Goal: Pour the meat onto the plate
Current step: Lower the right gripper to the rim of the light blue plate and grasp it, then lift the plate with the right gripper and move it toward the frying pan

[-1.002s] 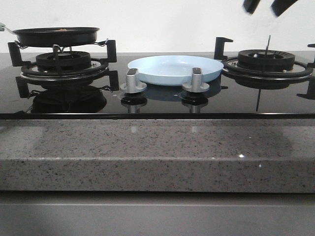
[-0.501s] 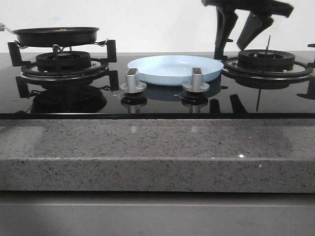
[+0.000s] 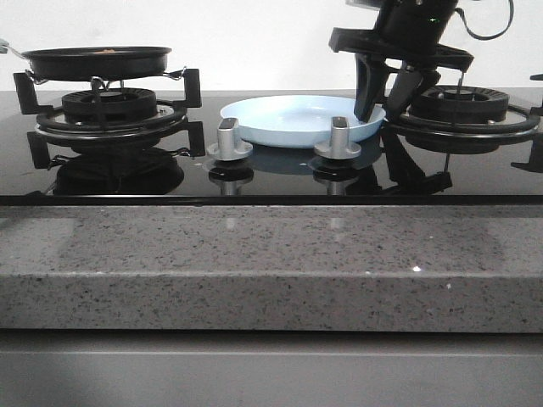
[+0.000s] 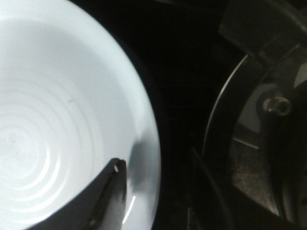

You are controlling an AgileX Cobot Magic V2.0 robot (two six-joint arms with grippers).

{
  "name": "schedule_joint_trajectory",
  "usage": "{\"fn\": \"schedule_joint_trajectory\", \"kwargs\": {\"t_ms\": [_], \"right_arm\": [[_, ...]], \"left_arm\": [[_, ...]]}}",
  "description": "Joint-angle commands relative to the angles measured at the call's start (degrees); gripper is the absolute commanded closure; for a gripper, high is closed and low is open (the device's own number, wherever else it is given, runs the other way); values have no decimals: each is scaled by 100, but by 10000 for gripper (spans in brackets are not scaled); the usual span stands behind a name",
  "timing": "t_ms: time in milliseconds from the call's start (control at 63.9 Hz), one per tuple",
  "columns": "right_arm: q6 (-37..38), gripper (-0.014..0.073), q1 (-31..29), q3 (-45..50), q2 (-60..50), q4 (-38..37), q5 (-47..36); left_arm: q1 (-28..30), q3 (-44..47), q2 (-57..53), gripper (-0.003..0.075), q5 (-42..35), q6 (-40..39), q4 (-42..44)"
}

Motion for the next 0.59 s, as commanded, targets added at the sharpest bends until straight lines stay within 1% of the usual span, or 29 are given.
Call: {"fn": "schedule_joint_trajectory", "kwargs": {"t_ms": [0, 94, 156, 188, 266, 376, 438, 579], "right_arm": [[-137, 257, 3, -190, -308, 114, -93], [-190, 260, 14, -190, -289, 114, -86], [-190, 302, 14, -190, -289, 114, -86], [-190, 341, 14, -190, -289, 114, -86], [-190, 482, 14, -190, -289, 114, -81], [-190, 637, 14, -190, -289, 114, -81], [-190, 665, 14, -223, -289, 114, -50], [-190, 664, 14, -395, -299, 114, 79]], "left_arm": [[-3, -158, 0, 105, -495, -14, -37], [-3, -158, 0, 105, -495, -14, -37], [-3, -158, 0, 105, -495, -14, -37], [-3, -158, 0, 105, -495, -14, -37], [-3, -158, 0, 105, -495, -14, -37], [-3, -158, 0, 105, -495, -14, -37], [-3, -158, 0, 105, -495, -14, -37], [-3, -158, 0, 105, -495, -14, -37]]}}
